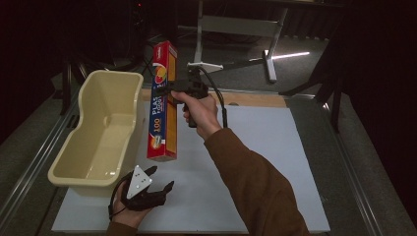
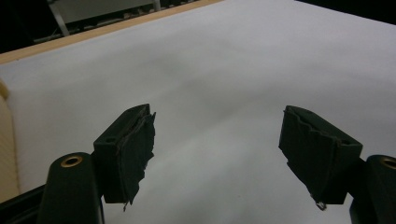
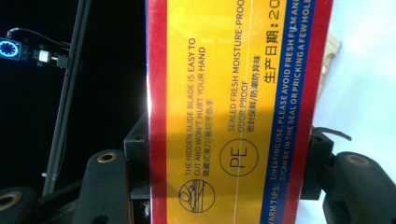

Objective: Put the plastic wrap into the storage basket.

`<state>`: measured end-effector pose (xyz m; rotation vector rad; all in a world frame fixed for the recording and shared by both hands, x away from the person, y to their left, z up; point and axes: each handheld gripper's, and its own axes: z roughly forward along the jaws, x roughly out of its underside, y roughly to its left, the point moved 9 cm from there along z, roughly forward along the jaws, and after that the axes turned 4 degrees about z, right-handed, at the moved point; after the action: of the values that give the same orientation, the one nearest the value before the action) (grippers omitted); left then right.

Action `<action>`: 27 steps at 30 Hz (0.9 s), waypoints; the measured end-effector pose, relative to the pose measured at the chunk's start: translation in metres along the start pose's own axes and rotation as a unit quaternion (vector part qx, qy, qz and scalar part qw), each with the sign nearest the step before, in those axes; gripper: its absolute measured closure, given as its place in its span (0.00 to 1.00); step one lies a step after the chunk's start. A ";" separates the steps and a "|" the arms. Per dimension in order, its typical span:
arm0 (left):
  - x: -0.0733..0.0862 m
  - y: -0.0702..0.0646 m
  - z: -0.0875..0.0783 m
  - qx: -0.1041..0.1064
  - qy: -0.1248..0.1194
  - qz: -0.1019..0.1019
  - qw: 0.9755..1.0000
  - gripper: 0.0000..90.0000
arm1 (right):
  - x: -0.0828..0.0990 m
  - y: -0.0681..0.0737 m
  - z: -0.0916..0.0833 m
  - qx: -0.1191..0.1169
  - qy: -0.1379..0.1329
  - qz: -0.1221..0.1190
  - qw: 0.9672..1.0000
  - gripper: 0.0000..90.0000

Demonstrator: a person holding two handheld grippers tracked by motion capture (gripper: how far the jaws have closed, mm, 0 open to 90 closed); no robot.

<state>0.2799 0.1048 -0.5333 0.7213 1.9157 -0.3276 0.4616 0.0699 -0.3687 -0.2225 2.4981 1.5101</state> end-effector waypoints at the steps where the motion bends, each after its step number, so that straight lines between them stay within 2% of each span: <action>1: 0.000 0.000 0.000 0.000 0.000 0.000 1.000 0.29 | 0.000 0.001 0.001 -0.001 -0.001 0.001 1.000 0.44; 11: -0.001 -0.003 0.001 0.003 -0.002 0.001 1.000 0.29 | 0.000 0.008 0.014 0.000 -0.010 0.002 1.000 0.44; 27: -0.003 -0.006 0.003 0.008 -0.007 0.004 1.000 0.29 | 0.003 0.018 0.038 -0.013 -0.013 0.011 1.000 0.44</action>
<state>0.2790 0.0975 -0.5325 0.7355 1.8992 -0.3415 0.4581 0.1119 -0.3713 -0.1804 2.4701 1.5446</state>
